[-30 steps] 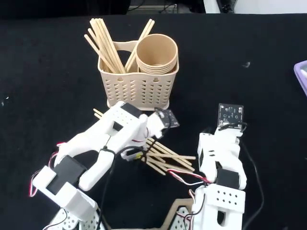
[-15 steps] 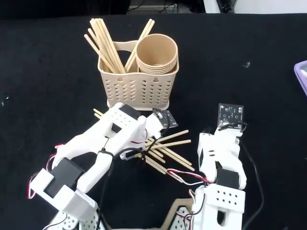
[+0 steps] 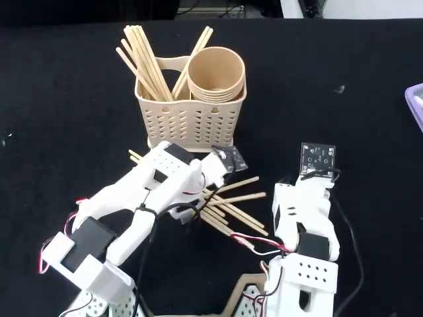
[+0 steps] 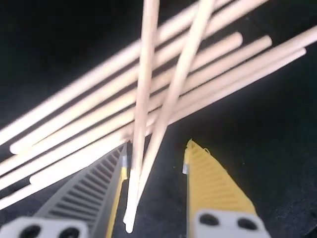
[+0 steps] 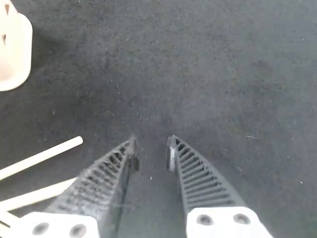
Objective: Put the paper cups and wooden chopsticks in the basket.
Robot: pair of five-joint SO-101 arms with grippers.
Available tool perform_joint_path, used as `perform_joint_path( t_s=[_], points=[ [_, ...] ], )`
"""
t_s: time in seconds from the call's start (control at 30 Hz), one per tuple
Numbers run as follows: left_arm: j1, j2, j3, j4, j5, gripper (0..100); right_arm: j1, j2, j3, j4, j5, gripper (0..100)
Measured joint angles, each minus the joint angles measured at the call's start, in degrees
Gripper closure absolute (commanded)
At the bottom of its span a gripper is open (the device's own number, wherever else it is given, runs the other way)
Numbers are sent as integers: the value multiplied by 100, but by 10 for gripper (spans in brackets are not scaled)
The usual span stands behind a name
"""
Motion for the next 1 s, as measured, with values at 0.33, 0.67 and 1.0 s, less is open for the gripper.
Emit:
perform_joint_path(
  t_s=[0.33, 0.67, 1.0],
  points=[
    [0, -62, 273, -466, 18, 813, 0, 0, 0, 0, 0, 893],
    [18, -176, 457, -607, 193, 970, -53, 0, 35, 0, 0, 893],
    [9, -97, 404, 193, 185, 970, -70, 0, 35, 0, 0, 893]
  ],
)
